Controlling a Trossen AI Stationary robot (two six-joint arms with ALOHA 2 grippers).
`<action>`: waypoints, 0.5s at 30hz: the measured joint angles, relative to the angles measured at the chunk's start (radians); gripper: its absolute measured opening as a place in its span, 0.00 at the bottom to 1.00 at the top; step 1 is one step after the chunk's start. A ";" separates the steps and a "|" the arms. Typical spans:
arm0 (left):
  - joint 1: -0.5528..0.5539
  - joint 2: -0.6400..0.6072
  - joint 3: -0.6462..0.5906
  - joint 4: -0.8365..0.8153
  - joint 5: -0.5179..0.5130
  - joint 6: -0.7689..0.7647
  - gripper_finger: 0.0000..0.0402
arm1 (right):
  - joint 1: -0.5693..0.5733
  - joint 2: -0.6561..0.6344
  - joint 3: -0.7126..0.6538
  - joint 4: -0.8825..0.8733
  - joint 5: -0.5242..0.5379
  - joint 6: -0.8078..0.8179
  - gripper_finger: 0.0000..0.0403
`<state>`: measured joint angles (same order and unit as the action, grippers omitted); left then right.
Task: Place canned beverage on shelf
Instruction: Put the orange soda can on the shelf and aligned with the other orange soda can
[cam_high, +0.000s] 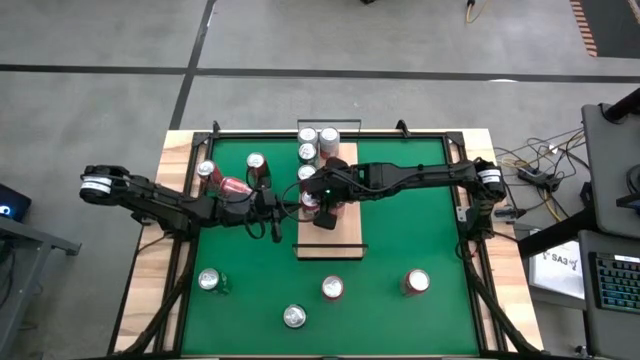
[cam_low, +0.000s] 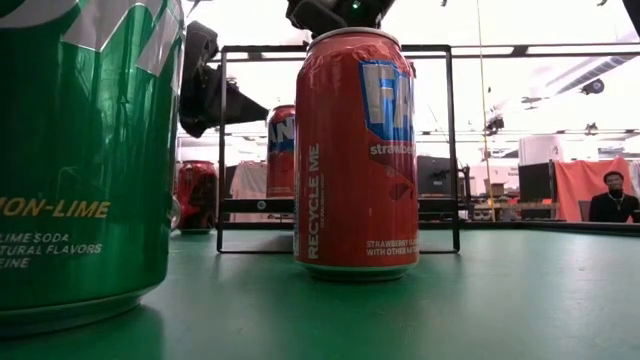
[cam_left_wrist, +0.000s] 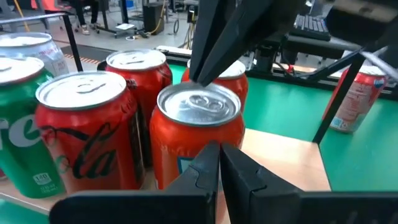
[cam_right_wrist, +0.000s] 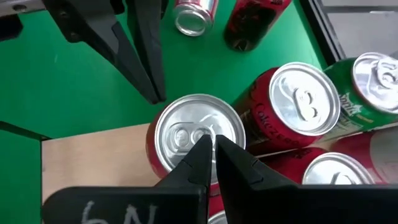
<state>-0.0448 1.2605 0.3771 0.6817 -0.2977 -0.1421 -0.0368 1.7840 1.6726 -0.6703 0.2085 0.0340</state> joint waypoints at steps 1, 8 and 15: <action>0.000 -0.009 0.000 -0.002 0.000 0.000 0.00 | 0.000 0.000 0.000 -0.001 0.002 -0.006 0.03; -0.001 -0.067 0.008 -0.002 0.000 0.015 0.00 | 0.000 -0.019 0.003 -0.006 0.002 -0.058 0.03; -0.001 -0.049 0.053 -0.009 0.000 0.051 0.00 | 0.005 -0.034 0.004 -0.025 -0.006 -0.060 0.03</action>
<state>-0.0460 1.2115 0.4296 0.6724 -0.2977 -0.0907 -0.0317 1.7504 1.6764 -0.6950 0.2022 -0.0264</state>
